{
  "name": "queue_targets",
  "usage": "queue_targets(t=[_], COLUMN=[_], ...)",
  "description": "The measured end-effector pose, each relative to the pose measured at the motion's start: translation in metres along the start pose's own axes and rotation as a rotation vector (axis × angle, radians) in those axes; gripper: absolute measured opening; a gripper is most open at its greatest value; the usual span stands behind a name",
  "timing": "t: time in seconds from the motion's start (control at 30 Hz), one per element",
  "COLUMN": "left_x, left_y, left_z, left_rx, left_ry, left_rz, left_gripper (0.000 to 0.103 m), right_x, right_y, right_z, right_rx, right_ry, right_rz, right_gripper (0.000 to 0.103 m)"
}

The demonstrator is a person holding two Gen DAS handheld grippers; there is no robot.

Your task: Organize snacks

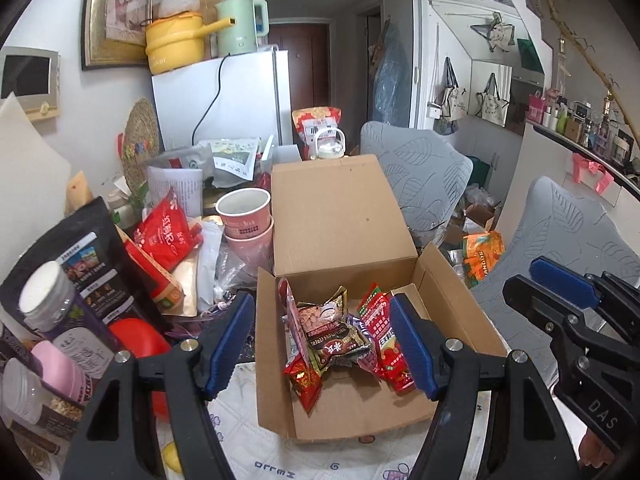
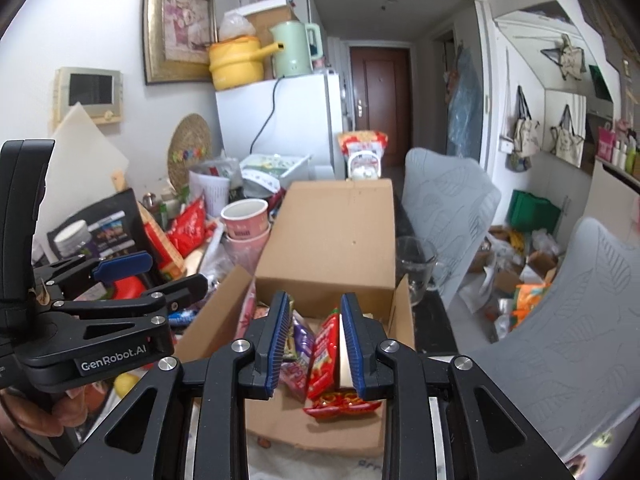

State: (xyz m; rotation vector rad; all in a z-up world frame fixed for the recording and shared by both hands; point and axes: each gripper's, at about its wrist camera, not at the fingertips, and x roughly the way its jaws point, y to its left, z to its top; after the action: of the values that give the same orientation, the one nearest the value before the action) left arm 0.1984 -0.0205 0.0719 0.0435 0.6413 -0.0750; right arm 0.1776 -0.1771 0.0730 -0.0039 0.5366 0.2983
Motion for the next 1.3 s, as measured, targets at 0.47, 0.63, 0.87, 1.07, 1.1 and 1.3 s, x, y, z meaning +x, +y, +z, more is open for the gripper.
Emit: queue_targets(t=[0.47,0.63,0.87,1.07,1.1,1.3], left_x=[-0.073,-0.093,-0.112,-0.12,-0.12,-0.12], left_y=[0.005,0.003,-0.003,-0.006,-0.006,-0.011], left_z=[-0.024,-0.041,-0.07,-0.094,-0.097,-0.112], left_rx=[-0.017,-0.02,-0.001,0.002,0.005,0.016], left_ry=[-0.068,-0.072,-0.067,-0.05,-0.05,-0.035], left_rz=[-0.042,-0.048,-0.055,-0.056,-0.051,-0.051], left_gripper=[0.079,0.08,0.08,0.08,0.08,0.08], right_x=[-0.073,-0.091,-0.109,-0.116,-0.116,-0.117], right_y=[0.016,0.025,0.032,0.035,0.035,0.037], right_z=[-0.014,-0.027,-0.054,-0.077,-0.081,-0.097], right_rx=[-0.014,-0.026,-0.011,0.004,0.01,0.021], right_ry=[-0.088,-0.091,-0.085,-0.065,-0.06,-0.039], right_rz=[-0.017,-0.016,-0.028,-0.048,-0.05,-0.065], right_gripper=[0.069,0.069,0.069,0.069,0.069,0.069])
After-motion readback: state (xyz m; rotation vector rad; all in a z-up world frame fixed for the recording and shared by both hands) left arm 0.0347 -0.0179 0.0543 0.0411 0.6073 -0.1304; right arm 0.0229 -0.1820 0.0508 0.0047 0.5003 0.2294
